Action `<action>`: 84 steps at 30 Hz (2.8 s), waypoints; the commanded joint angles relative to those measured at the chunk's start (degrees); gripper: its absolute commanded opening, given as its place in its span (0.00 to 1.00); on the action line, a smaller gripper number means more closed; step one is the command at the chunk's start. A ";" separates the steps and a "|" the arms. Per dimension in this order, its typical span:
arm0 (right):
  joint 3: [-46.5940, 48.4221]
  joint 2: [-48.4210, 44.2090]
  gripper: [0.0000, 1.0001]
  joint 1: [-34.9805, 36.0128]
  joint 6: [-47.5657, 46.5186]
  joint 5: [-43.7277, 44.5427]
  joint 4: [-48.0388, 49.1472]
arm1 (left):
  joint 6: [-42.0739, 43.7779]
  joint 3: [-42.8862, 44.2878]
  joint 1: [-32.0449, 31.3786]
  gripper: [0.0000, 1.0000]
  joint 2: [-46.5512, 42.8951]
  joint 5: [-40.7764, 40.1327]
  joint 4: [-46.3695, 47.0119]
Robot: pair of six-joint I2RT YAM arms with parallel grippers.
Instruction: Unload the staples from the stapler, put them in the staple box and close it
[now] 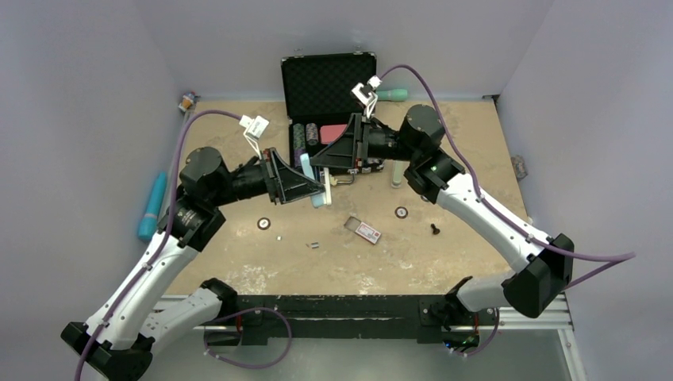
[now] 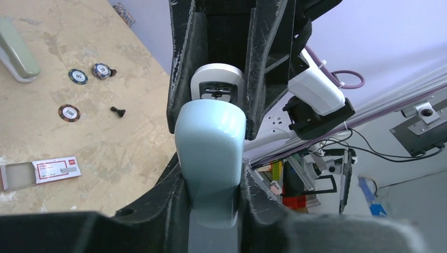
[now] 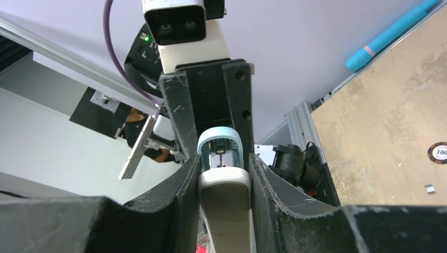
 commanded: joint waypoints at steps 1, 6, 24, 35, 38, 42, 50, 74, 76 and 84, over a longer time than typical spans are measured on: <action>1.85 -1.20 0.00 0.66 2.55 -0.79 2.28 | 2.18 1.45 -0.38 0.00 0.03 0.98 1.59; 6.25 -1.53 0.84 -1.02 -6.60 3.78 -12.85 | 6.91 4.14 -0.38 0.00 -0.60 -3.46 -10.02; 6.89 -7.61 0.98 -2.64 -25.32 38.95 -53.24 | 8.67 6.24 -0.14 0.00 5.96 -30.95 -38.88; -0.38 -16.57 0.97 -2.64 -24.58 43.57 -57.05 | -3.42 4.96 0.81 0.00 23.27 -39.14 -39.14; -1.84 -17.94 0.97 -2.64 -24.12 43.31 -57.15 | -9.16 5.87 1.16 0.00 28.43 -42.00 -40.40; -3.05 -19.07 0.97 -2.64 -23.94 43.29 -57.07 | -14.17 6.51 1.77 0.00 33.53 -44.04 -40.02; -3.16 -20.23 0.97 -2.58 -24.22 42.32 -57.43 | -19.54 7.59 4.41 0.00 43.19 -46.03 -41.58; 3.20 -17.17 0.99 -2.58 -23.82 33.29 -53.73 | -16.26 14.01 7.32 1.00 46.35 -45.78 -42.97; 3.91 -16.20 0.99 -2.64 -23.42 32.15 -52.63 | -15.43 14.62 7.39 1.00 45.47 -45.90 -43.50; 3.75 -15.83 0.99 -2.59 -23.42 32.50 -52.24 | -8.28 18.88 8.03 1.00 37.96 -47.04 -48.49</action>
